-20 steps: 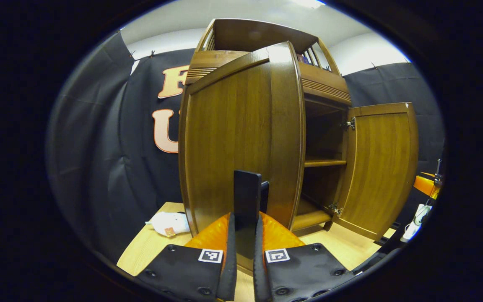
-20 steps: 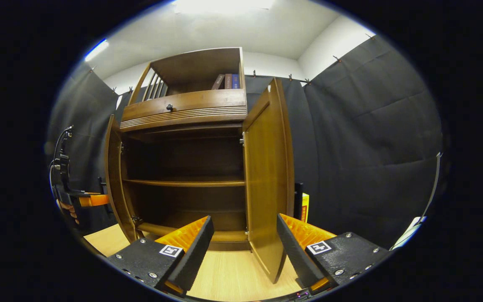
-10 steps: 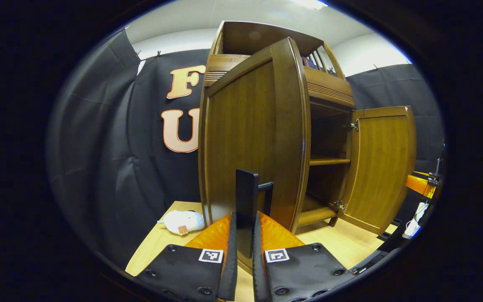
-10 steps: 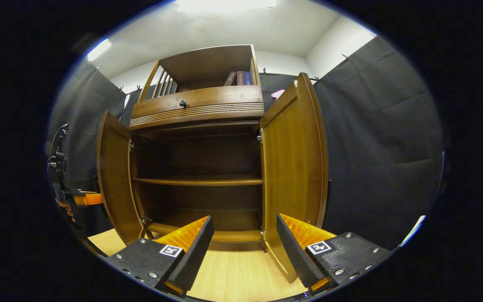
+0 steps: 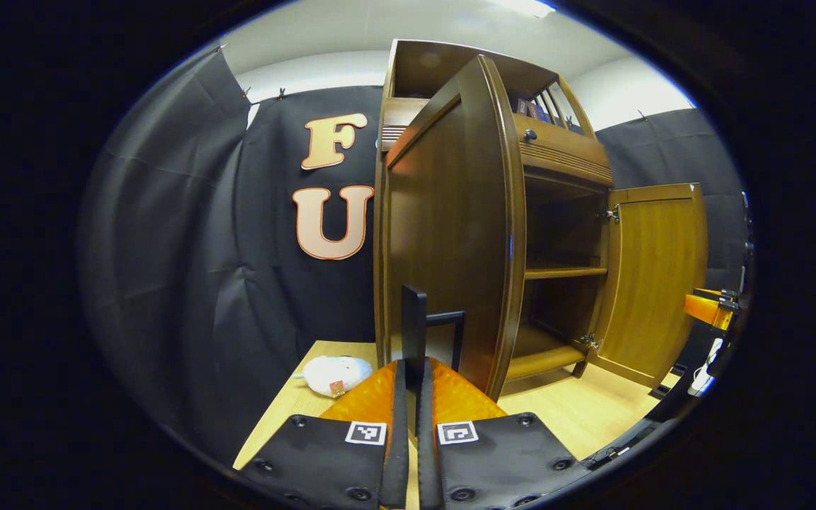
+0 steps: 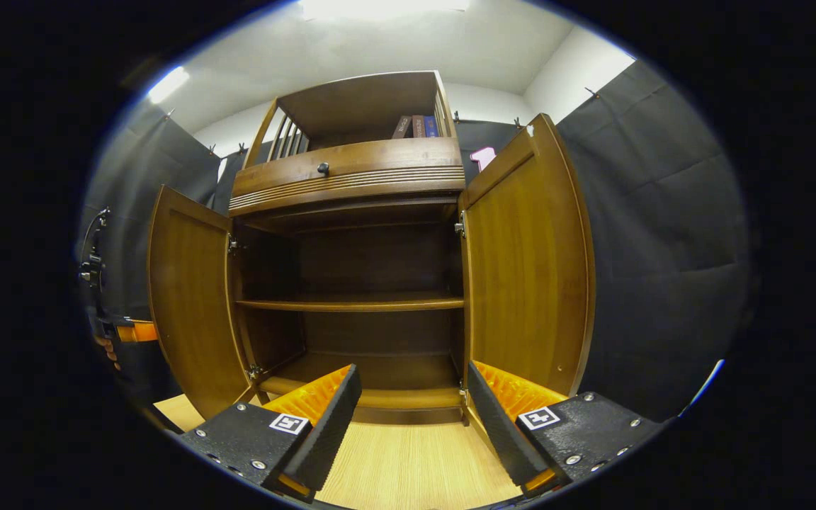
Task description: Open the right door of the double-door shoe cabinet with the right hand, and open the left door with the left hand.
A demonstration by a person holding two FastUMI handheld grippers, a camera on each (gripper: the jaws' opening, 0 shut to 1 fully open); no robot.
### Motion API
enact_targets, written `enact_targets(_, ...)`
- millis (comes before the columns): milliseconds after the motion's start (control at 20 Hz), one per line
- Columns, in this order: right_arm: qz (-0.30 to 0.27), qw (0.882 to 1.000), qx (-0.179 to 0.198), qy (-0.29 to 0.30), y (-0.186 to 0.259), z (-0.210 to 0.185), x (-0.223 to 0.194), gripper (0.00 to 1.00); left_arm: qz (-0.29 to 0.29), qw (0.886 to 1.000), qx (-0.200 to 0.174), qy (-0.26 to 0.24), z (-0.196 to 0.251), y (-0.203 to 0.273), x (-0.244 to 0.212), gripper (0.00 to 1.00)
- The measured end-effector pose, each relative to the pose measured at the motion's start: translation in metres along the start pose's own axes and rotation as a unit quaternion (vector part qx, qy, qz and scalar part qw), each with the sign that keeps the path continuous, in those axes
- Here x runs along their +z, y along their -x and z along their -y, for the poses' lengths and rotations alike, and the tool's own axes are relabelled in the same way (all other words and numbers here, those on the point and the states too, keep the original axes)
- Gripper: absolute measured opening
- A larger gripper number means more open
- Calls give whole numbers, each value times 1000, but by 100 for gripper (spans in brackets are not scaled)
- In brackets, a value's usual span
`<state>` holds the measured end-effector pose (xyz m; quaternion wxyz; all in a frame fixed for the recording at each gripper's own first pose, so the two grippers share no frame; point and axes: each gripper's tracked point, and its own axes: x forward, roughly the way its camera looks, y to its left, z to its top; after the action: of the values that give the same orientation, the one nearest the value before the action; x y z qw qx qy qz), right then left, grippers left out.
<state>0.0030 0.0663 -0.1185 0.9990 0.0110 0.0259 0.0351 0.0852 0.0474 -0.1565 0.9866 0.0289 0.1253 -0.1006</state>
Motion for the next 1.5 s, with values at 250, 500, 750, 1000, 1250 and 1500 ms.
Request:
enact_targets(250, 0, 1000, 7, 1, -8, -9, 0, 98, 6, 999, 32, -7, -38, 4, -4, 4)
enact_targets(500, -3, 1000, 16, 6, -16, -20, -4, 98, 8, 999, 27, 18, -60, 4, -4, 7)
enact_targets(750, -4, 1000, 28, 6, -18, -32, -5, 92, 9, 1000, 16, 16, -69, 4, -4, 7)
enact_targets(1000, -5, 999, 35, 3, -17, -35, -5, 92, 8, 999, 31, 18, -88, 14, -7, 7)
enact_targets(1250, -8, 999, 34, 9, -17, -31, -8, 92, 5, 999, 46, 23, -89, 27, -9, 7)
enact_targets(1500, -10, 999, 29, 10, -16, -23, -8, 92, 22, 996, 85, 21, -98, 53, 4, 7)
